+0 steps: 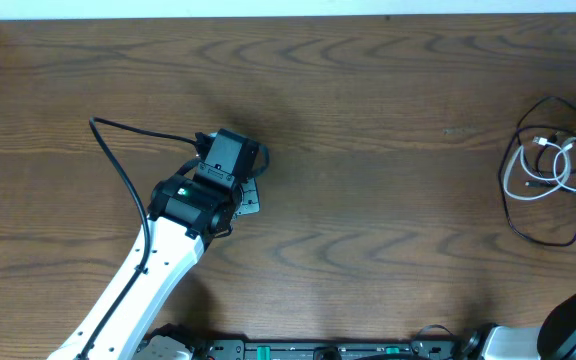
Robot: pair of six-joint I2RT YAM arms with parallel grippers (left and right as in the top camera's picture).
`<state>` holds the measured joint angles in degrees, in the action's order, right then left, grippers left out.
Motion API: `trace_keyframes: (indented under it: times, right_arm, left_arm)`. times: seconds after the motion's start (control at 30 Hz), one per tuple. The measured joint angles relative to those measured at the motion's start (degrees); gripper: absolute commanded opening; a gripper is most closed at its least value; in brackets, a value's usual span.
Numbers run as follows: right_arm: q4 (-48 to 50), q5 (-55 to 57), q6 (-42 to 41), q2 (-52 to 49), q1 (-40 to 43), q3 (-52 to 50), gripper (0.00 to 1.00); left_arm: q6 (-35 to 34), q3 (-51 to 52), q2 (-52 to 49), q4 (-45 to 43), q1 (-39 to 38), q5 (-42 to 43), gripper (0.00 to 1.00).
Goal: Untangle cables
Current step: 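Lower the white cable onto the cable pile and open the right gripper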
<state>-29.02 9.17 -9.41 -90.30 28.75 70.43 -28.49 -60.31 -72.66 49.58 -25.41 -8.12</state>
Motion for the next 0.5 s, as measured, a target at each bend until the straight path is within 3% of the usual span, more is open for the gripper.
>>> trace_keyframes:
  times: [0.5]
  right_arm:
    - [-3.63, -18.69, -0.57, -7.21, -0.42, 0.02, 0.74]
  left_arm:
    - [0.0, 0.0, 0.0, -0.02, 0.0, 0.0, 0.36]
